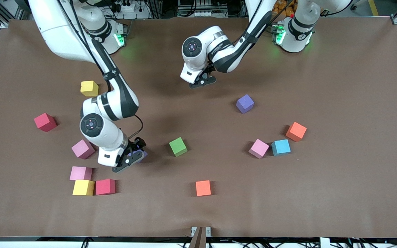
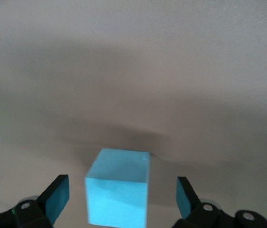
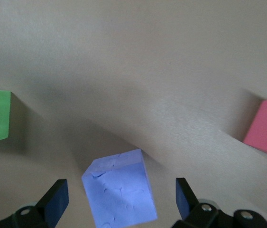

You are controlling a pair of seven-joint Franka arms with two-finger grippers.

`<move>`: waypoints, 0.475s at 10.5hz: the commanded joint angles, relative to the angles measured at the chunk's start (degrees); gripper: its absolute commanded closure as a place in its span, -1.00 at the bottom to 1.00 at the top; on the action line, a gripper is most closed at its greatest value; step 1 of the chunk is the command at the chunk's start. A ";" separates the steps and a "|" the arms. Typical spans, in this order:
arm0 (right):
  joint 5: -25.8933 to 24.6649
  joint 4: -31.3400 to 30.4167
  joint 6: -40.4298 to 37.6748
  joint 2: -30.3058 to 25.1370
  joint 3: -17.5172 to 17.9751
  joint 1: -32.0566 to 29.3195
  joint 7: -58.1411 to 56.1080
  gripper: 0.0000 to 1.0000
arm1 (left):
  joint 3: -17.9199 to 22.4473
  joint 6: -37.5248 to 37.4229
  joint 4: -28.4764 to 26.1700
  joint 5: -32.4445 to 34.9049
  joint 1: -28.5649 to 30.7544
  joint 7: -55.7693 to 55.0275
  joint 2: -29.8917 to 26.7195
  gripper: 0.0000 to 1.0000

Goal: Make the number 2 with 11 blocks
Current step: 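Grasp the blue cube with the right gripper while the left gripper hovers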

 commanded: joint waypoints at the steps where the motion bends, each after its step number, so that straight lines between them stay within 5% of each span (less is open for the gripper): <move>1: 0.63 0.44 0.49 1.22 -0.35 0.49 -1.69 -1.00 | 0.31 6.23 -1.94 -2.61 -2.04 -4.15 0.57 -1.00; 5: 0.28 -0.35 3.04 2.98 -0.35 0.40 -2.75 -1.00 | -1.18 7.05 -5.99 -2.17 -2.49 -4.43 -0.39 -1.00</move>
